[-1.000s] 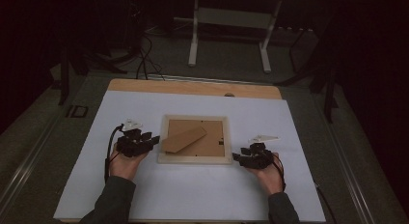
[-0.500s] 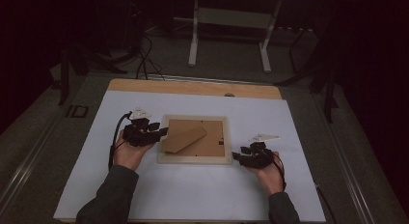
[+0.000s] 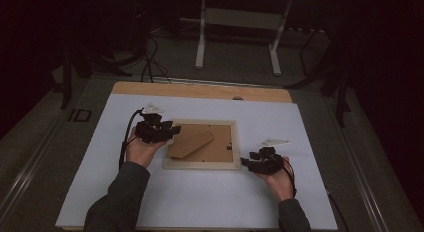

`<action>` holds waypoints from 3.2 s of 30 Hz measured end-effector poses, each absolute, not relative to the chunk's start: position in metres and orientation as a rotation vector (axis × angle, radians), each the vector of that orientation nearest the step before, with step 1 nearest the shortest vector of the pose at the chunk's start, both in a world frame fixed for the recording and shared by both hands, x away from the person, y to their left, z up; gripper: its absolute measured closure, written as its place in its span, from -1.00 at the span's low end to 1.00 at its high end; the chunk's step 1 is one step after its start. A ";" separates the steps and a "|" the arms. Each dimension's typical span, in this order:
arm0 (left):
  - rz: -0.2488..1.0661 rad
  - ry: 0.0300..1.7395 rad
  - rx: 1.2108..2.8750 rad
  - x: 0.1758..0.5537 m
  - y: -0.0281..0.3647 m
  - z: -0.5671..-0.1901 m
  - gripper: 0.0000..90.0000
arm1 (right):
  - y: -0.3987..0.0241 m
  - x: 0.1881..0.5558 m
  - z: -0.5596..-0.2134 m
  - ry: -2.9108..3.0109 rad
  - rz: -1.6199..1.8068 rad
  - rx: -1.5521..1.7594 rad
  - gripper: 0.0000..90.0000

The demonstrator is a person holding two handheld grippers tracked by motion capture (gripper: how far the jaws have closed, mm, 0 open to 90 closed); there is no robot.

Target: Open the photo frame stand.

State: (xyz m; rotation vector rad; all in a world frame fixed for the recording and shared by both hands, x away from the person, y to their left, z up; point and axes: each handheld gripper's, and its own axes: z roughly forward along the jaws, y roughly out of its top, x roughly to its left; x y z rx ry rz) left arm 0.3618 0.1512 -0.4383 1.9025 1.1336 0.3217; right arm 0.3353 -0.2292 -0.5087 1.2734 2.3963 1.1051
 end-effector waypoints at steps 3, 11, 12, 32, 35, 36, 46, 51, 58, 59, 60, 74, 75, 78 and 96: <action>0.315 1.120 1.899 0.365 0.151 -0.438 0.25 | -0.227 0.335 -0.509 2.403 1.099 1.273 0.10; 0.272 1.109 1.936 0.374 0.147 -0.439 0.13 | -0.230 0.335 -0.508 2.394 1.104 1.281 0.10; 0.262 1.112 1.940 0.376 0.146 -0.440 0.12 | -0.230 0.335 -0.509 2.396 1.104 1.281 0.10; 0.150 1.089 2.034 0.392 0.127 -0.451 -0.14 | -0.229 0.335 -0.509 2.396 1.099 1.285 0.10; 0.121 1.076 2.046 0.395 0.123 -0.455 -0.18 | -0.230 0.335 -0.509 2.393 1.100 1.287 0.10; 0.119 1.073 2.058 0.395 0.121 -0.456 -0.20 | -0.230 0.335 -0.509 2.393 1.101 1.287 0.10; 0.020 1.054 2.077 0.401 0.110 -0.465 -0.32 | -0.230 0.336 -0.510 2.394 1.099 1.289 0.10; -0.001 1.047 2.117 0.402 0.107 -0.470 -0.34 | -0.229 0.336 -0.511 2.399 1.095 1.286 0.10; -0.015 1.038 2.186 0.404 0.103 -0.477 -0.33 | -0.230 0.336 -0.511 2.401 1.097 1.290 0.10; -0.025 1.032 2.199 0.405 0.102 -0.478 -0.33 | -0.230 0.336 -0.511 2.402 1.097 1.290 0.10; -0.037 1.029 2.206 0.404 0.101 -0.480 -0.34 | -0.231 0.336 -0.511 2.401 1.097 1.295 0.10; -0.046 1.024 2.267 0.405 0.097 -0.489 -0.29 | -0.232 0.337 -0.513 2.400 1.097 1.303 0.10; -0.046 1.024 2.270 0.405 0.097 -0.490 -0.28 | -0.232 0.337 -0.513 2.400 1.097 1.303 0.10; -0.036 1.025 2.286 0.405 0.096 -0.492 -0.26 | -0.232 0.337 -0.513 2.401 1.095 1.304 0.10; 0.028 0.991 2.342 0.400 0.092 -0.495 -0.12 | -0.232 0.338 -0.514 2.399 1.100 1.312 0.10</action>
